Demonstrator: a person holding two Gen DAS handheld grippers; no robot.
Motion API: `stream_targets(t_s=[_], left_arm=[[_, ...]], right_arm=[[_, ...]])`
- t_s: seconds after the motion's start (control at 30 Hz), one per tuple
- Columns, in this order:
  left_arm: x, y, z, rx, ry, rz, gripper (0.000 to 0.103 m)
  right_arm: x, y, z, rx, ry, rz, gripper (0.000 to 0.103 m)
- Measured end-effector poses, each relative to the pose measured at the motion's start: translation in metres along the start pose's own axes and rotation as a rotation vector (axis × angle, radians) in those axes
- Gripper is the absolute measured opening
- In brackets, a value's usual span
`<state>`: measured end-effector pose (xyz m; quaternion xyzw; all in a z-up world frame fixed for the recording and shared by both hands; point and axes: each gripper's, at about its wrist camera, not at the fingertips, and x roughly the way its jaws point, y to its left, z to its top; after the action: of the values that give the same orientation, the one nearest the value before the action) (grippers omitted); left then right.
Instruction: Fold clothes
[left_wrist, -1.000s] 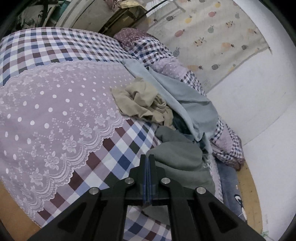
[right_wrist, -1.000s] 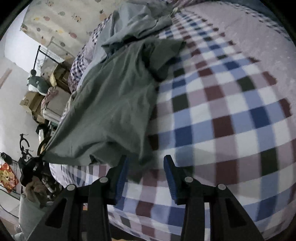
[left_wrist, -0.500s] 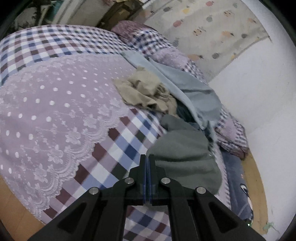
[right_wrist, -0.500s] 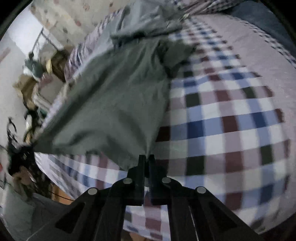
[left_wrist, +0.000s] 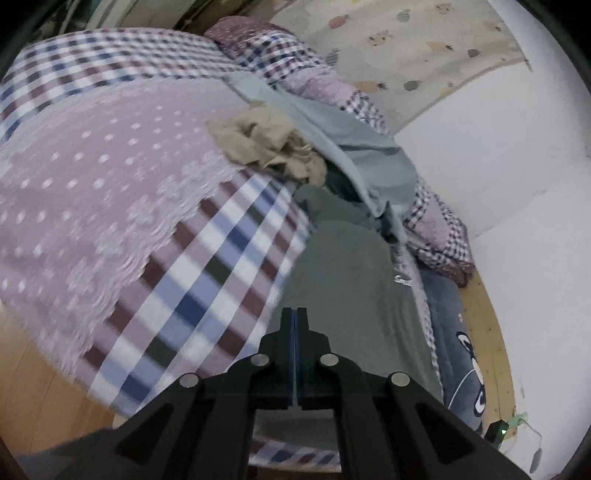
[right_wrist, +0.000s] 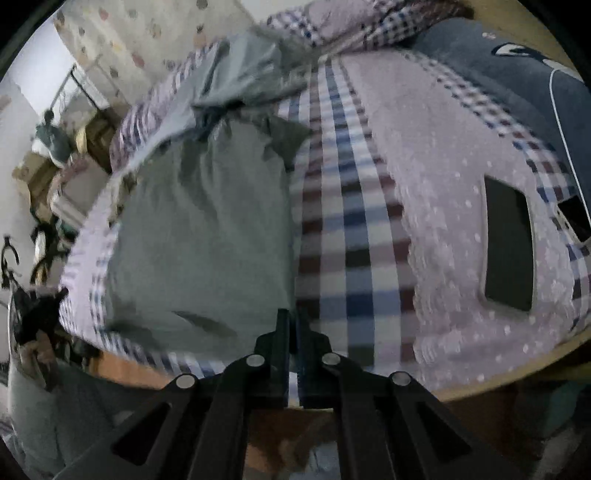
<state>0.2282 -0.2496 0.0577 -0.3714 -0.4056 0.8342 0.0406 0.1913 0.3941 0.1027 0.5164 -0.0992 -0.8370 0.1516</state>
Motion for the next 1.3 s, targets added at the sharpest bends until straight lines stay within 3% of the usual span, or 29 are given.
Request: stream_targets(t_s=[0.2,0.27,0.43,0.57,0.8,0.97,1.07,1.1,1.13,1.17,1.3], left_arm=[[0.020,-0.006,-0.014,0.055,0.076,0.128,0.001],[0.036,-0.010,-0.020,0.096,0.131,0.188,0.009],[0.068,-0.017,-0.038,0.193,0.250,0.263,0.045],[0.088,-0.022,-0.052,0.268,0.316,0.349,0.050],[0.113,-0.029,-0.070,0.362,0.399,0.420,0.050],[0.110,-0.024,-0.066,0.320,0.391,0.408,0.012],[0.105,-0.027,-0.065,0.328,0.376,0.396,0.002],[0.103,-0.028,-0.065,0.326,0.369,0.400,0.002],[0.099,-0.028,-0.064,0.321,0.358,0.400,0.002],[0.094,-0.028,-0.063,0.317,0.346,0.396,0.001],[0.064,-0.021,-0.050,0.231,0.266,0.335,0.001]], right_arm=[[0.031,0.010,-0.012,-0.094,0.138,-0.200,0.004],[0.035,0.006,-0.012,-0.080,0.152,-0.236,0.005],[0.026,-0.008,-0.012,-0.006,0.108,-0.163,0.007],[0.021,-0.015,-0.009,0.046,0.074,-0.130,0.017],[0.037,-0.004,-0.008,-0.009,0.114,-0.120,0.025],[0.066,0.001,0.000,-0.043,0.156,-0.148,0.028],[0.088,0.005,-0.004,-0.080,0.214,-0.196,0.028],[0.092,0.010,-0.006,-0.105,0.226,-0.220,0.026],[0.094,0.014,-0.008,-0.132,0.232,-0.237,0.007],[0.095,0.019,-0.010,-0.156,0.237,-0.237,0.000],[0.089,0.027,-0.018,-0.196,0.243,-0.220,0.000]])
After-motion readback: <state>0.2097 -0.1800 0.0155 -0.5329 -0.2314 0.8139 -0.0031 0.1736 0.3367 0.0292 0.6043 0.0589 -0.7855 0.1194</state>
